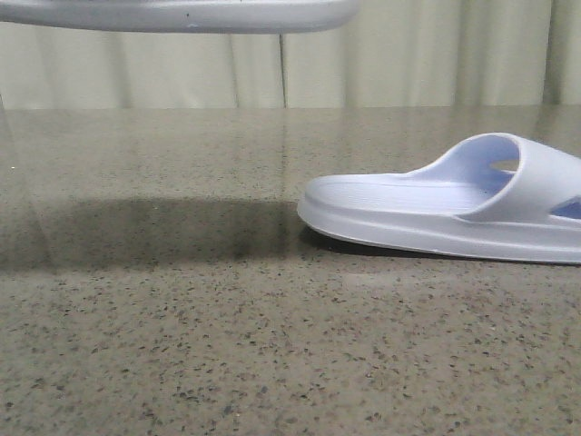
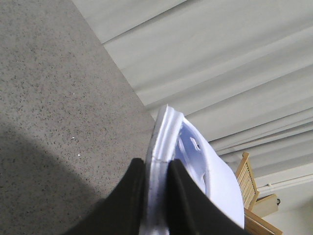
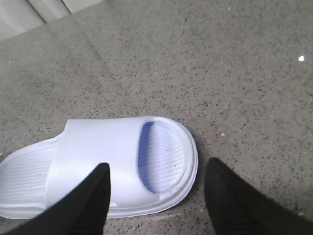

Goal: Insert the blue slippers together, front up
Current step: 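Grasp the other slipper's sole edge with the right gripper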

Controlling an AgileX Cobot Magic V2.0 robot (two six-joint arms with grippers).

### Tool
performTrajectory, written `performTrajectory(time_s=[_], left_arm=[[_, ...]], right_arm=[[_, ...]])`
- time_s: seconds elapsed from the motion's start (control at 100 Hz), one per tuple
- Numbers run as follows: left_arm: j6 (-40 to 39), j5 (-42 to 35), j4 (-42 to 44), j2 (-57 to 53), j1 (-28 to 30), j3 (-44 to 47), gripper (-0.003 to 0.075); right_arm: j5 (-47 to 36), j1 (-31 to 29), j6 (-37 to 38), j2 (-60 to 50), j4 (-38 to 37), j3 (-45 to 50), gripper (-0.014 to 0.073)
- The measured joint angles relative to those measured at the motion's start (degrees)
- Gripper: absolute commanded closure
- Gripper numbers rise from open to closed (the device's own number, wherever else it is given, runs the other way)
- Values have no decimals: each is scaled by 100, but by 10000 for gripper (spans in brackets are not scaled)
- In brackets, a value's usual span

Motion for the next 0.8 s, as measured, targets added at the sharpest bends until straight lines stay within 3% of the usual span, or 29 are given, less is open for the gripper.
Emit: performTrajectory(time_s=[0.32,0.8], left_arm=[[0,0,0,0,0,0,705],[4,0,-8,0,0,0,705]], right_arm=[[-481,0,256,1242,0,0,231],[-1065,0,294,2115,62,0,231]])
